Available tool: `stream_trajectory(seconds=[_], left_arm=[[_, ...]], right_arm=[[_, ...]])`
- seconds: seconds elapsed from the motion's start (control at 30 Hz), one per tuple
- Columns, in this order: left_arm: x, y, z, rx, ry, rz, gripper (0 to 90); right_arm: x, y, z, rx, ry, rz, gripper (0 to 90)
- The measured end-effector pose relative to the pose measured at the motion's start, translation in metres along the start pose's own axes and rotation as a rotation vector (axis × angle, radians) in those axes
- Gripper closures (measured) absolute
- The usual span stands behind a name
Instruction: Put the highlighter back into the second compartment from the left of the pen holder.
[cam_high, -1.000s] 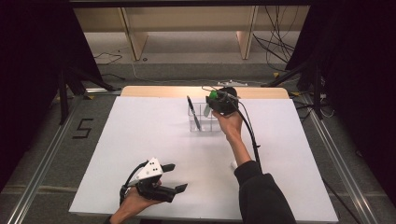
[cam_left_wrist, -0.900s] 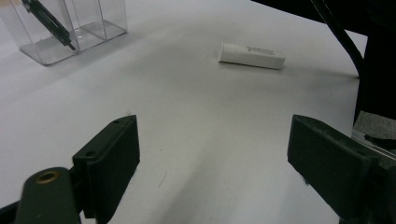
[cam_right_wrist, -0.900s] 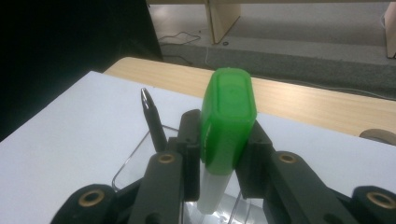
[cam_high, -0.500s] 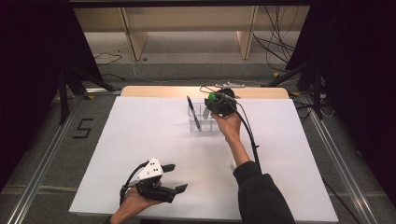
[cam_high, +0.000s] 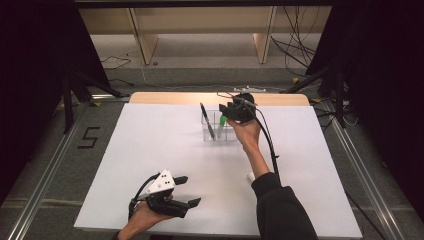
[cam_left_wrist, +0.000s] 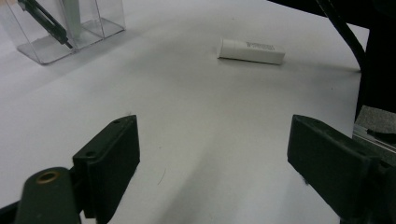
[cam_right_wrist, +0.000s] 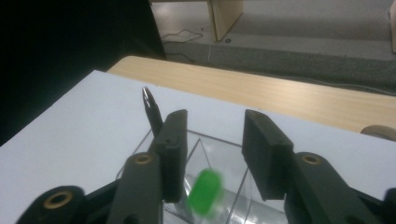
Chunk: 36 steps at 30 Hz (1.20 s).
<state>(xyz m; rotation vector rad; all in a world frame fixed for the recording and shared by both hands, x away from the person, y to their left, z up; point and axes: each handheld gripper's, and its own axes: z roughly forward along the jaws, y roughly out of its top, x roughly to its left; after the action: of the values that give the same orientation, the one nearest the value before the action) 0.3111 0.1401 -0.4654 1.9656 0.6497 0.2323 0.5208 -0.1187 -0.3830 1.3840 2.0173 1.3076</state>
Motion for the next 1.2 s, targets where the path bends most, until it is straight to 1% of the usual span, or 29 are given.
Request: stream_trajectory(seconds=[0.07,0.2,0.3,0.4,0.47,0.53,0.57,0.63,0.67,0.8,0.87,0.93,1.0,1.13,1.2], left_arm=[[0.0,0.0,0.0,0.006,0.0,-0.001,16.7],[-0.001,0.0,0.001,0.01,-0.003,0.007,16.7],[-0.001,0.0,0.002,0.011,-0.005,0.002,16.7],[-0.001,0.0,0.002,0.01,-0.004,0.004,16.7],[-0.001,0.0,0.002,0.004,-0.006,-0.008,16.7],[-0.001,0.0,0.001,0.003,-0.007,-0.012,16.7],[-0.001,0.0,0.001,0.002,-0.005,-0.01,16.7],[0.0,0.0,0.0,0.0,-0.006,-0.01,16.7],[0.0,0.0,0.001,-0.002,-0.007,-0.017,16.7],[0.0,0.0,0.0,-0.001,-0.008,-0.016,16.6],[0.0,0.0,0.001,-0.005,-0.008,-0.016,16.6],[0.0,0.0,0.001,-0.007,-0.006,-0.023,16.6],[0.0,0.0,0.001,0.0,-0.007,-0.016,16.7],[0.0,0.0,0.001,0.001,-0.006,-0.015,16.6],[0.0,0.0,0.001,0.001,-0.006,-0.016,16.6]], right_arm=[[0.0,0.002,-0.006,-0.01,-0.001,-0.005,57.2],[0.0,0.005,-0.017,-0.024,0.01,-0.016,54.8],[0.001,0.007,-0.024,-0.037,0.022,-0.02,51.7],[0.004,0.008,-0.03,-0.032,0.04,-0.033,48.6],[0.006,0.007,-0.033,-0.027,0.046,-0.048,46.7],[0.009,0.006,-0.037,-0.027,0.052,-0.06,45.5],[0.01,0.006,-0.039,-0.031,0.062,-0.061,44.9],[0.012,0.004,-0.043,-0.03,0.084,-0.059,43.7],[0.013,0.003,-0.045,-0.028,0.091,-0.062,43.0],[0.016,-0.004,-0.055,-0.023,0.105,-0.089,41.4],[0.016,-0.008,-0.061,-0.02,0.125,-0.106,41.1],[0.014,-0.013,-0.067,-0.019,0.132,-0.103,40.7],[0.012,-0.017,-0.071,-0.01,0.145,-0.095,40.5],[0.011,-0.026,-0.078,0.0,0.159,-0.09,39.9],[0.01,-0.029,-0.081,0.006,0.159,-0.09,39.2]])
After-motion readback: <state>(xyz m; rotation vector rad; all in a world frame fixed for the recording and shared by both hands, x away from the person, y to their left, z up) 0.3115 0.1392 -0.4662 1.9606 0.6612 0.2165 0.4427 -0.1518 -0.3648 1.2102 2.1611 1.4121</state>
